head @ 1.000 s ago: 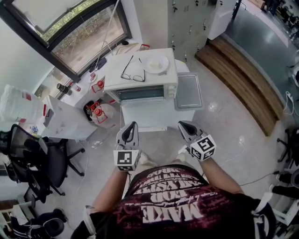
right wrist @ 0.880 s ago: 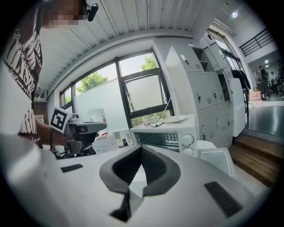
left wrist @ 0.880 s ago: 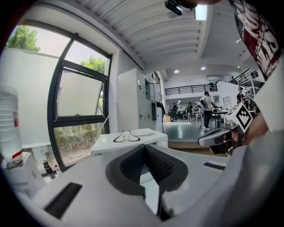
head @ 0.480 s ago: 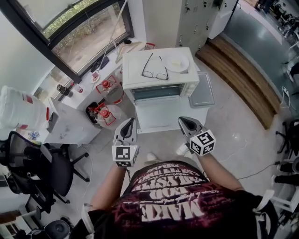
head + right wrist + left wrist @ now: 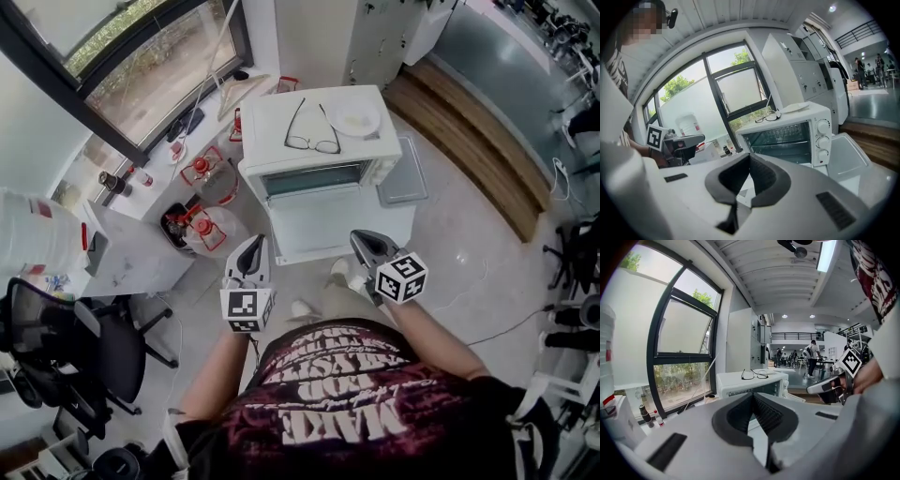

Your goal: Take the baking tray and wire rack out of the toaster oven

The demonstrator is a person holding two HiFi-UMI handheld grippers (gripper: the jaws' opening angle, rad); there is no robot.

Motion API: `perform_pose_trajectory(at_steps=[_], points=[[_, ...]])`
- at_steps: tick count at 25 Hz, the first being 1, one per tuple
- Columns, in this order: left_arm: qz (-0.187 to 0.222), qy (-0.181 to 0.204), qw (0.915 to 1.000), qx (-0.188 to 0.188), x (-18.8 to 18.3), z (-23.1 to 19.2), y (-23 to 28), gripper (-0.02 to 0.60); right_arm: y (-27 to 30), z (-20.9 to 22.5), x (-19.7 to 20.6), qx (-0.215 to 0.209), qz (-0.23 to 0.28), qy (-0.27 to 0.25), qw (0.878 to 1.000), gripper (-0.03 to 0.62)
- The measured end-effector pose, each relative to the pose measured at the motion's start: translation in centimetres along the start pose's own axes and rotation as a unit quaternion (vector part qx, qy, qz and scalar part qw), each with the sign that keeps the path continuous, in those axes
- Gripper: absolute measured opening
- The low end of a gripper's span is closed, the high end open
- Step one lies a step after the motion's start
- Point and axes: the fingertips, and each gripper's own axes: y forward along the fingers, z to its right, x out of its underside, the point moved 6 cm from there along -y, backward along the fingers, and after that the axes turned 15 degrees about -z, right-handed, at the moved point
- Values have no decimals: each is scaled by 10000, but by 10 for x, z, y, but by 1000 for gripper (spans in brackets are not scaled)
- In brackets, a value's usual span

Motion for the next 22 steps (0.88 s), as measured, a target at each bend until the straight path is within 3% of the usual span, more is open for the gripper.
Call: perform_pose_trajectory(at_steps=[7, 22], points=[[-149, -120, 9997, -129, 4, -16, 11, 6, 37, 20, -5, -19, 6, 514, 9987, 3], [-292, -262, 9986, -357, -16, -35, 49, 6, 144, 69, -30, -189, -470, 722, 9961, 5]])
